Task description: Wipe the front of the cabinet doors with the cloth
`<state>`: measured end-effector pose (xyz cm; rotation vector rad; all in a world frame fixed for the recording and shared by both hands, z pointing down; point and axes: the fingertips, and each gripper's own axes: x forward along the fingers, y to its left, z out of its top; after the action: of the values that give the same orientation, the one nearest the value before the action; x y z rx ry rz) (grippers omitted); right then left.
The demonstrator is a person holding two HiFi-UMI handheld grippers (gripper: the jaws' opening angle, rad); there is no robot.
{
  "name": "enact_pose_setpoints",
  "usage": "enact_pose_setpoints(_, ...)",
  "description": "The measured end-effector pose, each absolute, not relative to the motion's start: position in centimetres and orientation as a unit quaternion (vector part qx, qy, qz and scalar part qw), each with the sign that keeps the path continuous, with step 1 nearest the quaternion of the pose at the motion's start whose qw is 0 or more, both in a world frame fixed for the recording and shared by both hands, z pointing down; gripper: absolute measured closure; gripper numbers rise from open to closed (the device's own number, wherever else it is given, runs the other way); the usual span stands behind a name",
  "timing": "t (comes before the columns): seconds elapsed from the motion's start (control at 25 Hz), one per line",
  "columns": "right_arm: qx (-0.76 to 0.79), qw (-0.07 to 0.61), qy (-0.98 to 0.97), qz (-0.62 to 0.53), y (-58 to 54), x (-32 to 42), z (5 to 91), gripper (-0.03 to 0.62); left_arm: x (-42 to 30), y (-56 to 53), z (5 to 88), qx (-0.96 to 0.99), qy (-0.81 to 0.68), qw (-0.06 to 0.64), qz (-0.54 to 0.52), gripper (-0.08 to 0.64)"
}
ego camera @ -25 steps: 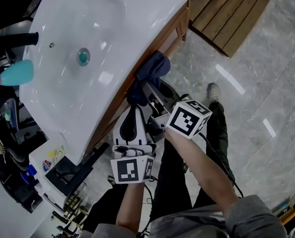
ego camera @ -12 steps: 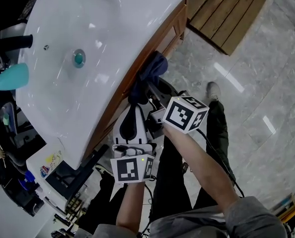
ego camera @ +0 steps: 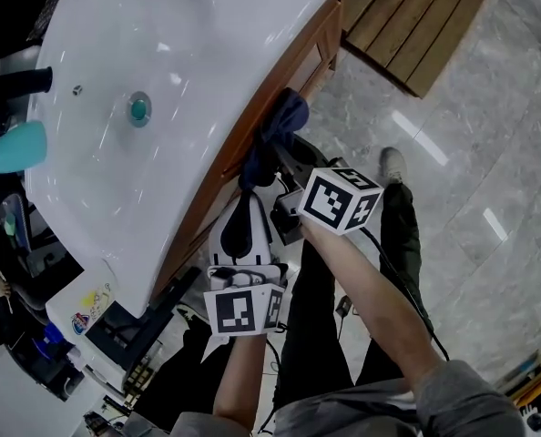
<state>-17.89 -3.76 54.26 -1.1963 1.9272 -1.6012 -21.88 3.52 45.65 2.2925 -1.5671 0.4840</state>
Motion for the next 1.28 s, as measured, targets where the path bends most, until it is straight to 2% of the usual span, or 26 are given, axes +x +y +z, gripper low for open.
enact_pose_setpoints(1.28,-0.488,0.134,0.666,-0.548,-3.9,-16.9,68.7,0.517,-21.4,4.0,51.0,0.822,-0.517,0.154,0.183,0.552)
